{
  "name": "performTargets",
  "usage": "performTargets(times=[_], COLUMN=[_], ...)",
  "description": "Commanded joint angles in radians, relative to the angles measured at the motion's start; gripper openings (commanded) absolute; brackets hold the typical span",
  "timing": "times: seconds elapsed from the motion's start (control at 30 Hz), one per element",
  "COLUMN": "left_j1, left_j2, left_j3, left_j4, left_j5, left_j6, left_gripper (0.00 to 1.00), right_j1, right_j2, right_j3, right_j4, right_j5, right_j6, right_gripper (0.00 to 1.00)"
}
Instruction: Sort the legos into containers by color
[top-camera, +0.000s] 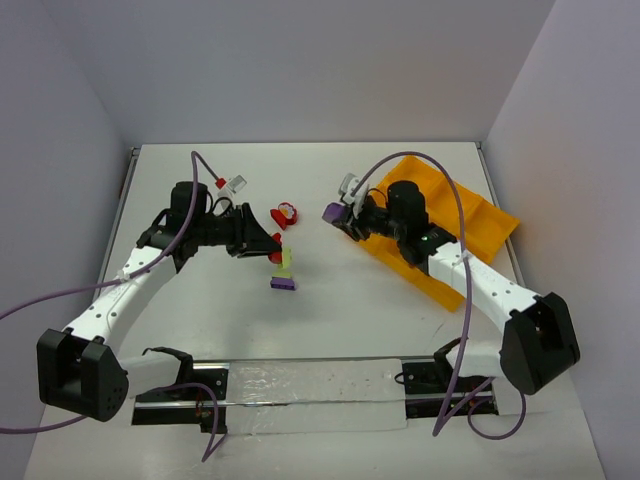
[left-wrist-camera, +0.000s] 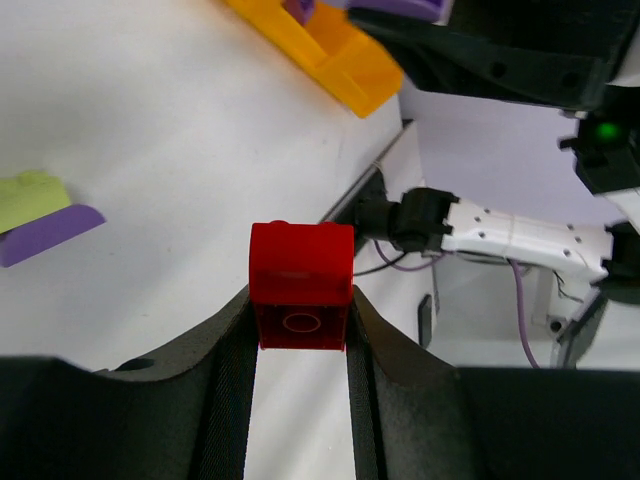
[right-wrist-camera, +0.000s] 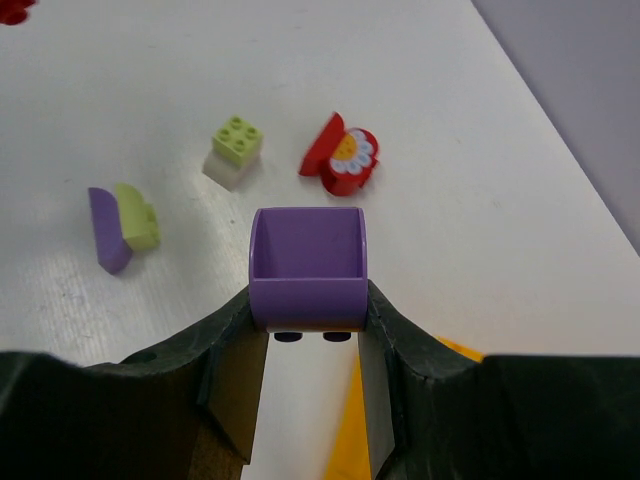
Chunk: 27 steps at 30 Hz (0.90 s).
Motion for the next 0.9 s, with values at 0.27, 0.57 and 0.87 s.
performTargets(times=[0.27,0.57,0.87], left_j1=[0.009,0.008,0.008], left_j2=[-0.028,-0.008,-0.018], left_j3=[0.035,0.036,0.032], left_j4=[-0.036,0.013,0.015], left_j5=[-0.252,-0.272,-0.302], left_j6=[0.003,-0.032,-0.046], left_gripper=[0.0,0.0,0.0], right_j1=[-0.095,-0.307,-0.406], right_j2=[-0.253,-0.308,-0.215], right_j3=[-0.044,-0.06,-0.091], right_j4=[-0.218,-0.357,-0.335], right_j5=[0.643,0.738,0.683], right_j6=[0.544,0.866,0.966], right_gripper=[0.0,0.0,0.0])
